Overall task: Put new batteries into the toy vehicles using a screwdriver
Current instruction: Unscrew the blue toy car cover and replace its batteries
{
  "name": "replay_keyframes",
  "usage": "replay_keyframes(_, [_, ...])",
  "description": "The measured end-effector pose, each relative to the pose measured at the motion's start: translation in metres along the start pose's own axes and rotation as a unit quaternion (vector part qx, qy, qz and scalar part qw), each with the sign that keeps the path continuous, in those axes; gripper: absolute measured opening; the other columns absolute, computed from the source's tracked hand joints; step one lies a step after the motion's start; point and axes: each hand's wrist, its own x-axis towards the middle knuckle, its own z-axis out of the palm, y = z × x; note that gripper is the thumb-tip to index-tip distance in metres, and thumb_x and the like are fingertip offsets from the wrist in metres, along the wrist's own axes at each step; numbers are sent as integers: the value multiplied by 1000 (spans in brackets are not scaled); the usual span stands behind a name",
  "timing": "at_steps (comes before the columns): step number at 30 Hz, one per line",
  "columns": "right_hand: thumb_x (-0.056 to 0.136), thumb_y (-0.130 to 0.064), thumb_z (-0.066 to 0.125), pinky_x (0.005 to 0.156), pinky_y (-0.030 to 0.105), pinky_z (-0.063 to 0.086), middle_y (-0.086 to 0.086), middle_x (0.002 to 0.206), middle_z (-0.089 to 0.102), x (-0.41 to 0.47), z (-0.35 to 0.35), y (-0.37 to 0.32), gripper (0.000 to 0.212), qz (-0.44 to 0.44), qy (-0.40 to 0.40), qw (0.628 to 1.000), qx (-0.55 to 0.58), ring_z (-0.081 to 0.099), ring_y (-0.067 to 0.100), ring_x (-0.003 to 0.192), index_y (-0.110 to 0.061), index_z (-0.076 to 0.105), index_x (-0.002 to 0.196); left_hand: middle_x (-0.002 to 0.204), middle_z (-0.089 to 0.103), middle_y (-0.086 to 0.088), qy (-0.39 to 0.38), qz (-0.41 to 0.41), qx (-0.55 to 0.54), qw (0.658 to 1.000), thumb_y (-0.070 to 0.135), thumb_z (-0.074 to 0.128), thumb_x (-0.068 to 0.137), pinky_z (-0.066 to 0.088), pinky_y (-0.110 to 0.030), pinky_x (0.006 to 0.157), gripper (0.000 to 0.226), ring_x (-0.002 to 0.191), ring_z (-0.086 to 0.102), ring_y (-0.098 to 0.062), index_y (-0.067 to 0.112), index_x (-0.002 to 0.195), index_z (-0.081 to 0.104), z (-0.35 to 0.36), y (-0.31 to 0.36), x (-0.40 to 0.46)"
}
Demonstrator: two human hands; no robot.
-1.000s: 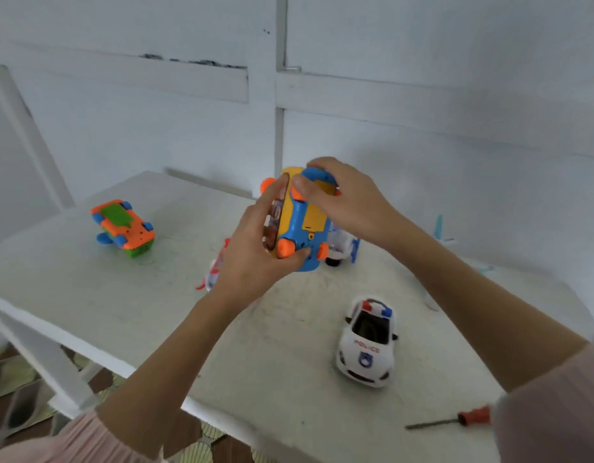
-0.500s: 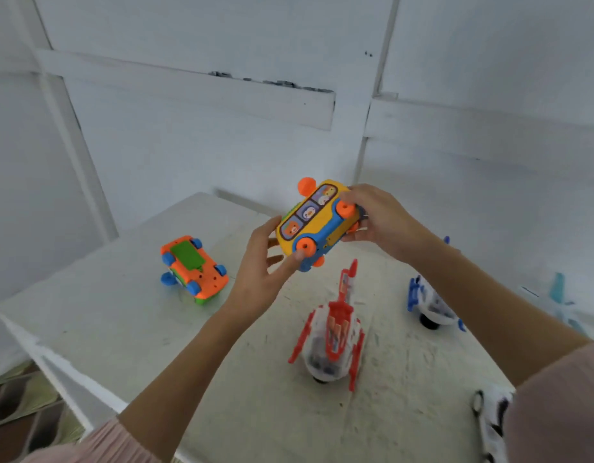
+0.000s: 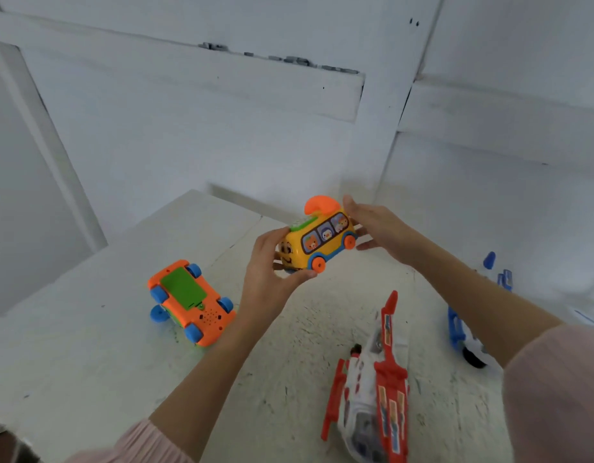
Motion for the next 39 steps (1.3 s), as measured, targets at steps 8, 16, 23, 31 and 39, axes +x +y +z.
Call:
replay_keyframes(8, [92, -49, 44, 88, 38, 49, 8, 112, 62, 52, 10, 35, 47, 47, -96, 994, -6, 60, 23, 98, -12, 56, 118, 130, 50, -1, 10, 47, 144, 988, 26, 86, 66, 50, -24, 82, 70, 114, 50, -16, 9, 126, 52, 30, -48, 1])
replay_keyframes(16, [95, -32, 46, 95, 38, 47, 3, 121, 58, 75, 12, 67, 35, 6, -97, 994, 41, 54, 18, 113, -19, 52, 127, 123, 55, -6, -14, 19, 180, 983, 18, 87, 62, 41, -22, 80, 73, 111, 47, -18, 8, 126, 52, 49, -69, 7])
replay_keyframes(23, [96, -33, 44, 97, 40, 45, -6, 119, 54, 77, 10, 74, 37, 1, -77, 997, 23, 50, 13, 114, -23, 48, 131, 119, 60, -5, -17, 13, 183, 983, 20, 82, 70, 42, -26, 74, 63, 106, 53, -20, 11, 127, 54, 53, -67, 11])
replay_keyframes(31, [91, -28, 55, 95, 31, 44, -1, 123, 56, 73, 10, 62, 29, -64, 52, 993, -86, 54, 14, 108, -19, 59, 119, 130, 55, -4, -26, -17, 193, 981, 24, 75, 79, 40, -27, 80, 61, 117, 51, -24, 13, 134, 49, 47, -53, 11])
replay_keyframes(39, [89, -17, 58, 72, 9, 44, -5, 104, 64, 36, 40, -25, 19, -188, -74, 965, -167, 61, 9, 89, -22, 63, 106, 129, 52, -6, 72, 21, 178, 981, 19, 63, 90, 39, -26, 89, 48, 119, 50, -22, 12, 135, 47, -17, -3, -1])
